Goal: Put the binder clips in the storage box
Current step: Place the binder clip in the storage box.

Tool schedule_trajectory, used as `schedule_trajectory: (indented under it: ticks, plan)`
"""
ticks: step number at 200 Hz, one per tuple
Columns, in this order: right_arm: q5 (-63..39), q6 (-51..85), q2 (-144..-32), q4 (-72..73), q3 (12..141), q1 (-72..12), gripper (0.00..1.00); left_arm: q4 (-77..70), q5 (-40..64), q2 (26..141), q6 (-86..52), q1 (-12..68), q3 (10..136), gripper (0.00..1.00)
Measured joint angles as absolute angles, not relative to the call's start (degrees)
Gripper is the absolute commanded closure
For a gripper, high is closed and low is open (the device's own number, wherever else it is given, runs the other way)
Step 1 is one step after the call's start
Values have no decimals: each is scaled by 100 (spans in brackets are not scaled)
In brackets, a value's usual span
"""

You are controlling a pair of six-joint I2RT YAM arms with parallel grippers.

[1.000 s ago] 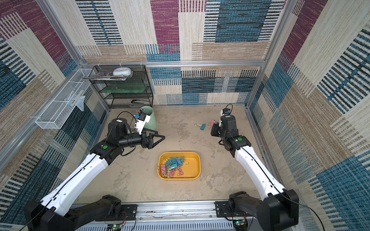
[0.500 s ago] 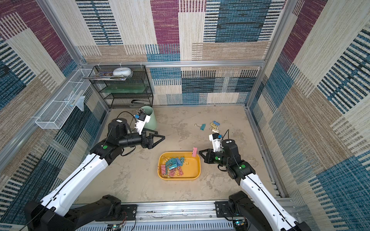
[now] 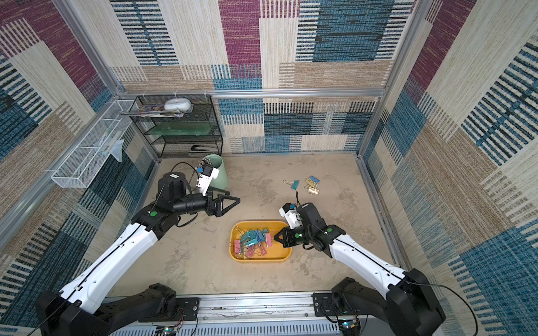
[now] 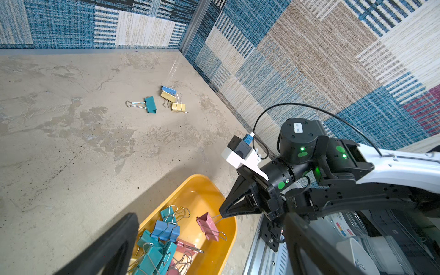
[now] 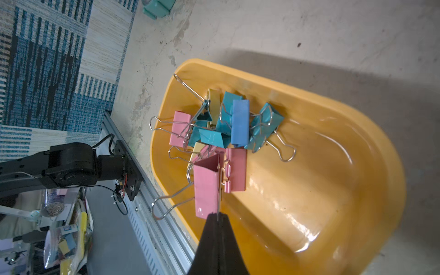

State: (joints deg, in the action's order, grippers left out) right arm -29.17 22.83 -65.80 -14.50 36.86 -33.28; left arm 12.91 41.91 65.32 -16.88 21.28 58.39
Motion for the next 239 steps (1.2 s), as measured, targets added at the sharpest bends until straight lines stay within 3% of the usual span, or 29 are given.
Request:
schedule_trajectory:
  ticks: [41, 122, 163, 195, 239]
  plan:
    - [-2989, 1527, -7142, -1957, 4016, -3511, 100, 1288, 4176, 6530, -1647, 2132, 5839, 1]
    - [-2749, 1527, -7660, -2097, 4001, -3988, 100, 1291, 4178, 6545, -1647, 2139, 5839, 1]
    - [-2646, 1605, -8099, -1911, 4051, -4145, 79, 1288, 4176, 6545, -1647, 2145, 5839, 1]
    - [-2394, 1732, -7815, -1914, 4152, -4158, 65, 1288, 4176, 6545, -1647, 2145, 5839, 1]
    - [-1271, 1979, -6812, -1962, 4650, -4141, 59, 1291, 4176, 6539, -1647, 2145, 5839, 1]
